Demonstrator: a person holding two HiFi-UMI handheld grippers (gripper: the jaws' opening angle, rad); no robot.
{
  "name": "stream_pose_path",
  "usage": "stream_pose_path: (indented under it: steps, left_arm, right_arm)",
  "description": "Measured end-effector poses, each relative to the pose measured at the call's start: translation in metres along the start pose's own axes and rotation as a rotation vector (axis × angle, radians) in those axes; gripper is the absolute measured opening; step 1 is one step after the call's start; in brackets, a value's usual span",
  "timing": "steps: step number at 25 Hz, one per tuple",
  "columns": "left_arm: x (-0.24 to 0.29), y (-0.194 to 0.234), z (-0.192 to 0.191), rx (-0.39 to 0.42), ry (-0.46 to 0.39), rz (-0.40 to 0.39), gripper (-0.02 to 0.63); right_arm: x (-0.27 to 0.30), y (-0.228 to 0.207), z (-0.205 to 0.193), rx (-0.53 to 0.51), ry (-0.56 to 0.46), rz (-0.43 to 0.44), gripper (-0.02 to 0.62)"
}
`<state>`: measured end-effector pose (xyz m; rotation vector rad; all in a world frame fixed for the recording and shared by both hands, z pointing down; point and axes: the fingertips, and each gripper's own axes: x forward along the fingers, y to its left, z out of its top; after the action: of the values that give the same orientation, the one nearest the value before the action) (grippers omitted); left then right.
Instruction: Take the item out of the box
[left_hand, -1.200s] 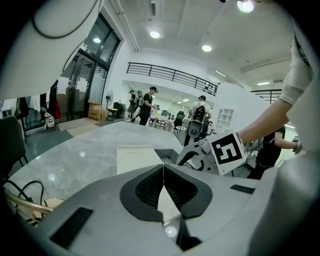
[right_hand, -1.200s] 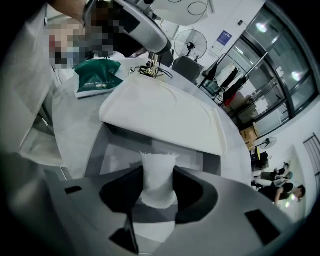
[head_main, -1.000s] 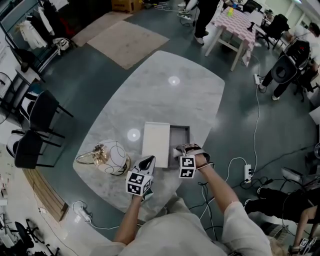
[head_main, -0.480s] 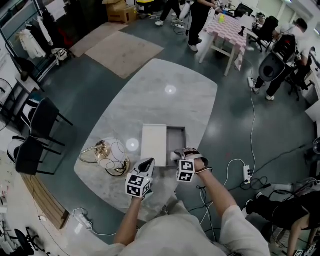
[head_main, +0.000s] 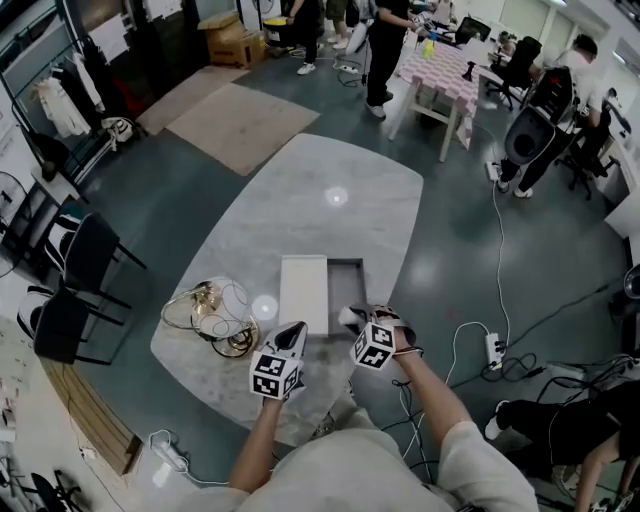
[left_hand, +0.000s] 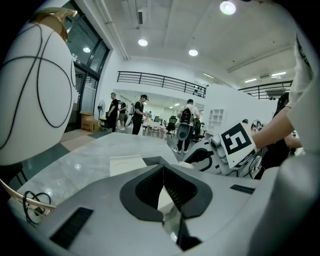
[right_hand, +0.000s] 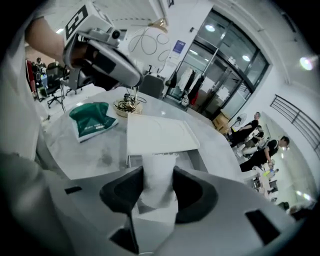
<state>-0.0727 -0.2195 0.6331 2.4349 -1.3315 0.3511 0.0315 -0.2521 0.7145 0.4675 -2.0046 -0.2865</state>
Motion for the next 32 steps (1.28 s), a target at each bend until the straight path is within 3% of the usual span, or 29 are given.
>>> stream_pose_path:
  steps: [10, 24, 32]
  left_arm:
    - [-0.010, -0.006, 0.009, 0.033, -0.022, -0.021, 0.015]
    - [-0.010, -0.032, 0.017, 0.076, -0.038, -0.079, 0.015]
    - [-0.013, -0.040, 0.011, 0.078, -0.035, -0.091, 0.015]
  right_arm:
    - [-0.039, 0.002, 0.005, 0.383, -0.180, -0.081, 0.179]
    - [-0.118, 0.002, -0.017, 0.707, -0.358, -0.255, 0.179]
    - [-0.156, 0.011, -0.045, 0.807, -0.389, -0.361, 0.179]
